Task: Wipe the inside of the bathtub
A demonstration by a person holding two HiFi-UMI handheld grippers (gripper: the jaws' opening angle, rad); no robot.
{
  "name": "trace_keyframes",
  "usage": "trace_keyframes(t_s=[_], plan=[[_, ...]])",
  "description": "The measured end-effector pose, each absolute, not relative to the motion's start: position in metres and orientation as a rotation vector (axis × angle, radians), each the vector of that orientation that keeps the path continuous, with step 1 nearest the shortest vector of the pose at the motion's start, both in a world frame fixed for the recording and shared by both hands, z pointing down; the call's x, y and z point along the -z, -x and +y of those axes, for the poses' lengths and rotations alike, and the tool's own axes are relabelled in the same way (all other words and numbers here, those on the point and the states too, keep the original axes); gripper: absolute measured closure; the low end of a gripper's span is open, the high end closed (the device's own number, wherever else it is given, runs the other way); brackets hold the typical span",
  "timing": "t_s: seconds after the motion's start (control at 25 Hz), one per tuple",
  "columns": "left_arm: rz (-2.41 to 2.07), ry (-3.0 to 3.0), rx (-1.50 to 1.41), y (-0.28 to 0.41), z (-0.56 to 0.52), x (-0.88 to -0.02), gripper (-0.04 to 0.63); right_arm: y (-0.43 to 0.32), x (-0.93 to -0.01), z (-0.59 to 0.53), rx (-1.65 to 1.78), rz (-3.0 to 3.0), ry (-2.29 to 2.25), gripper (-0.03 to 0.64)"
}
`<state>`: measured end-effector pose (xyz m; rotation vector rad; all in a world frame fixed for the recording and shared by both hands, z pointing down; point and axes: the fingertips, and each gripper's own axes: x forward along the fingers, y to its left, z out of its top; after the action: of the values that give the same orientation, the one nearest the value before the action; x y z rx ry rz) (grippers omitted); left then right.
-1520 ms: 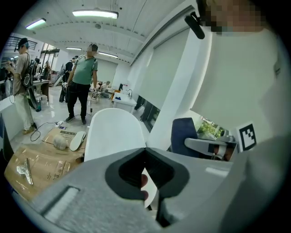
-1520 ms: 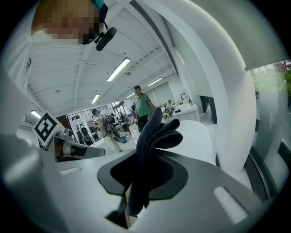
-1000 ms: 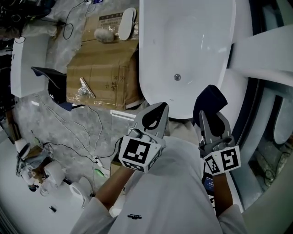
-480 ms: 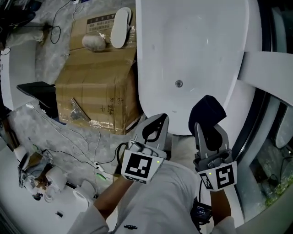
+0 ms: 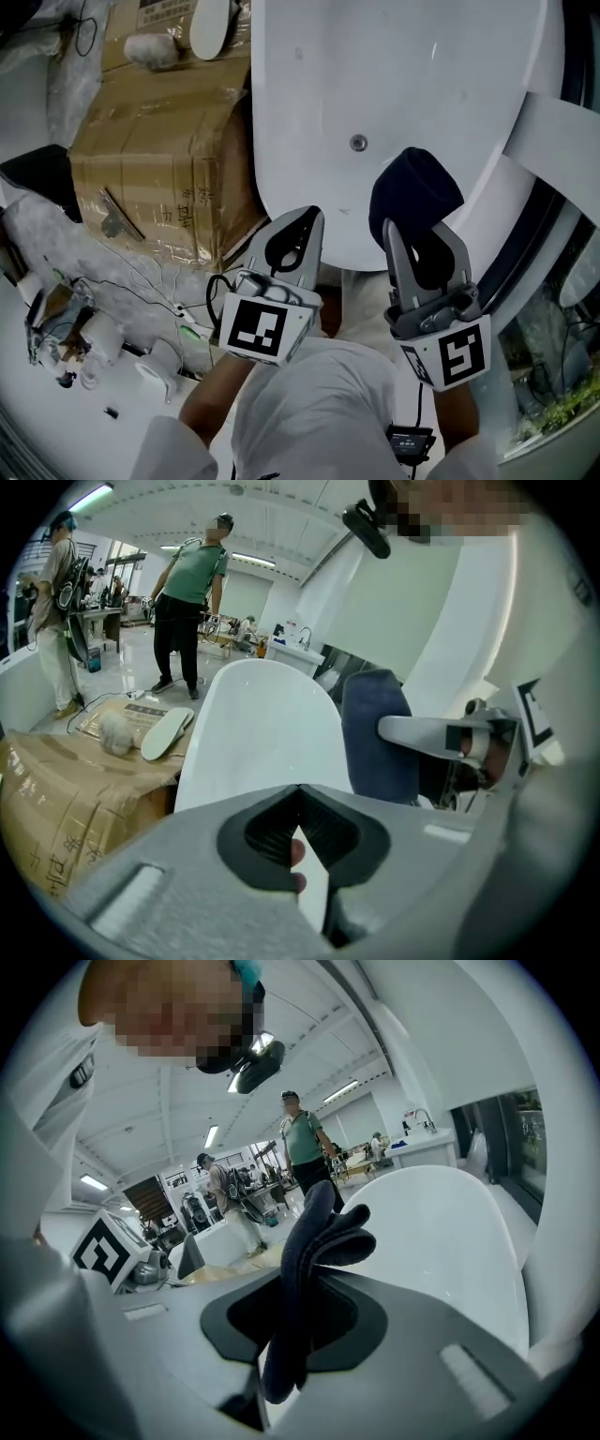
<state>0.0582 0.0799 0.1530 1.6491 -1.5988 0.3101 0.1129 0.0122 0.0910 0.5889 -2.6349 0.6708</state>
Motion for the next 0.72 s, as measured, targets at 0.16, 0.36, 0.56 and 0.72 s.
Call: trace_keyframes(t_s=[0.16,0.36,0.56,0.72], plan=[[-1.655,-1.621,-0.235,-0.056,0.067,-0.165,0.597,-0.105,-0.115,0.006,-0.675,-2.621,-0.540,0.560],[-1.678,-1.613,-0.244,-0.046,0.050,-0.192,0.597,-0.090,-0.149,-0.016,-0.694,-2.616,-0.558,0.560],[-1.677,-1.587,-0.249,-0.038,0.040,-0.233,0.597,-0.077,-0.195,-0.032,-0.702,-2.605,-0.569,0.561],[-1.676,-1.567,-0.253,-0.031,0.039,-0.259,0.597,-0.070,-0.229,-0.041,-0.750,-2.598,-0.592,0.561]])
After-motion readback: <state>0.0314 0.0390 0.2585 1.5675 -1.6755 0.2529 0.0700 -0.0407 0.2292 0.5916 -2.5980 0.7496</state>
